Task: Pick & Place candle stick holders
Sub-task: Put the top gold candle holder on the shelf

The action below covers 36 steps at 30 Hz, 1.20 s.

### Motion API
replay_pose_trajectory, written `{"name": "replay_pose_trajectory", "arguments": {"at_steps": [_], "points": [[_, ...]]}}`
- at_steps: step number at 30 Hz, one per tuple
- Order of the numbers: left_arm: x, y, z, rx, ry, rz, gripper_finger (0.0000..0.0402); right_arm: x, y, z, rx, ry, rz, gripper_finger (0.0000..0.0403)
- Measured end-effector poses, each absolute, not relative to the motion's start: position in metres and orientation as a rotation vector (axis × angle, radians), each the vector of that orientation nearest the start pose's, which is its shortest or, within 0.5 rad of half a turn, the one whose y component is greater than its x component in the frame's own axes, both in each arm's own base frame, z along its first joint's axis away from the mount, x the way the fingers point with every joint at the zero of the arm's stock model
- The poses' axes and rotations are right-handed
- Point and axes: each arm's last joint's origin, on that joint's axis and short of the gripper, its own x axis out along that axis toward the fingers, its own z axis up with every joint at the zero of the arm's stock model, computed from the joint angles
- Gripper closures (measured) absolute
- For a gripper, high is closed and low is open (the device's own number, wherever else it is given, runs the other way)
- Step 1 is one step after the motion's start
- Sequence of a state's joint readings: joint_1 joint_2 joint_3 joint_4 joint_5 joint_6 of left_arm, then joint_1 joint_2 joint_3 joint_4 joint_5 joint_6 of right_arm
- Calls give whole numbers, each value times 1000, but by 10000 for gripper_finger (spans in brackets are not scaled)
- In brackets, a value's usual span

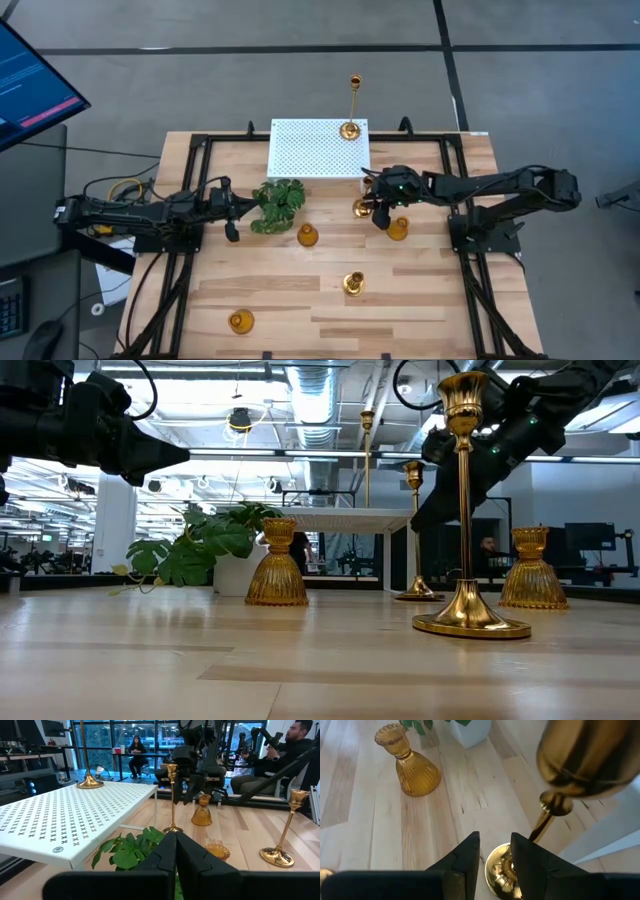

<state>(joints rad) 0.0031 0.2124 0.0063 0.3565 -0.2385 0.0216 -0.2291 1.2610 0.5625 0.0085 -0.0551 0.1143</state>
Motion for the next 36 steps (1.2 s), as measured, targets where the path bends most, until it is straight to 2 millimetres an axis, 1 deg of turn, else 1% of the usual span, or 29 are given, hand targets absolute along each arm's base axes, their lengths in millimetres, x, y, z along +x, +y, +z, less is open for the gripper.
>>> {"name": "replay_pose_trajectory", "arguments": {"at_steps": [3,9,12,14,19,22,34,36], "points": [[109,7,182,4,-147,242,396,235,-53,181,207,673,-207,301],[109,7,182,4,-147,242,396,238,-54,186,207,613,-209,312],[109,7,182,4,-147,243,396,236,-53,183,233,652,-211,321],[109,7,182,4,-147,243,396,234,-52,180,252,697,-182,326],[109,7,182,3,-147,243,396,228,-49,174,321,775,-158,329],[109,7,182,4,-147,243,396,228,-49,174,314,777,-162,329],[109,7,182,4,-147,243,396,227,-64,176,324,736,-218,329],[109,7,182,4,-147,243,396,227,-66,177,304,723,-216,329]]}}
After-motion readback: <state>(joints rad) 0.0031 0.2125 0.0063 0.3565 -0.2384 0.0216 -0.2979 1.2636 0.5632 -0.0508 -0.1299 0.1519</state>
